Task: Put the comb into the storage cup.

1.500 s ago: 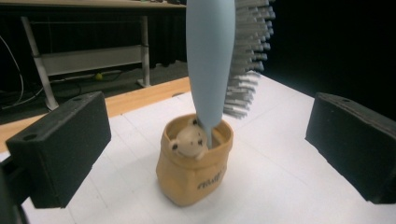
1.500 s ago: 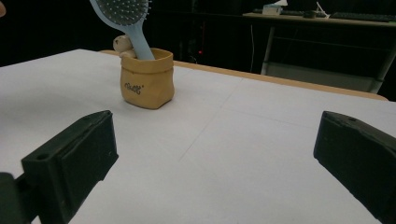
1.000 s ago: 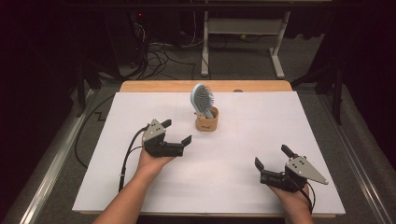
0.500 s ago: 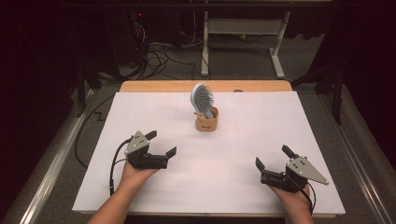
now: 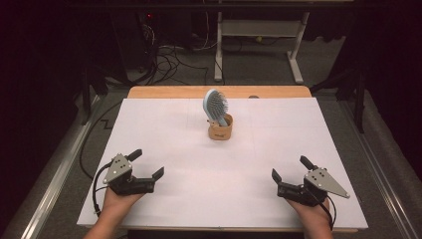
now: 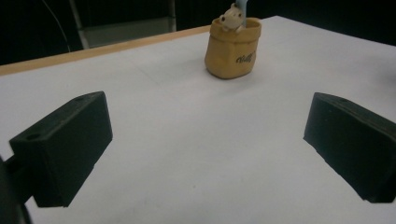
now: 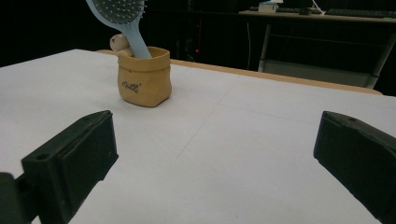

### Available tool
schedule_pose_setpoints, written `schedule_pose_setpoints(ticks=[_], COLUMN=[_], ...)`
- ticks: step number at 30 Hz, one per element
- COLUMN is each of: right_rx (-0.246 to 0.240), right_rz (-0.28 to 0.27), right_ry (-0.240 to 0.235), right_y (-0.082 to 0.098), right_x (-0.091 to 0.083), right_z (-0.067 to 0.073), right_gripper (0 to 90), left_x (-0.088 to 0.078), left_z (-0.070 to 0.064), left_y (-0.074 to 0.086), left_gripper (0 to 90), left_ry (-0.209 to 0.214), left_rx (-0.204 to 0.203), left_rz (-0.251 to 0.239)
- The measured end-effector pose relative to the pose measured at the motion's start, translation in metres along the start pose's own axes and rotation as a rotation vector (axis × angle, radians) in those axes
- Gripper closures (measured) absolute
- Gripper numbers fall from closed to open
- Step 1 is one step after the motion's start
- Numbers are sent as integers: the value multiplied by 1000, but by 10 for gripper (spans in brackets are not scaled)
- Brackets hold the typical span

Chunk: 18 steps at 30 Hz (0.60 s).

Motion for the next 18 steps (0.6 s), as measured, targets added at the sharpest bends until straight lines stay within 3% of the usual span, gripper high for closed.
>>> schedule_pose_setpoints(ticks=[5,9,18], right_rx=[5,16,-3], right_rz=[-5,-14,-12], right_ry=[11,23,13], right_y=[-1,-4,-3], right_x=[-3,-6,-7], right_z=[-1,-3,-2], right_gripper=[0,0,0], left_x=[-5,-6,2], left_z=[4,-1,-5], left_y=[2,-1,0], left_gripper=[5,0,0], left_ry=[-9,19,48], left_rx=[6,18,-7], left_rz=[-15,-34,-57])
Point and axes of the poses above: each handheld gripper's, and its own axes: x roughly forward along the jaws, y roughly out of its underside, z roughly to its left, the point moved 10 cm from there along x, roughly forward along the jaws, and after that the axes turned 5 degrees about -z, right-handed, at the moved point
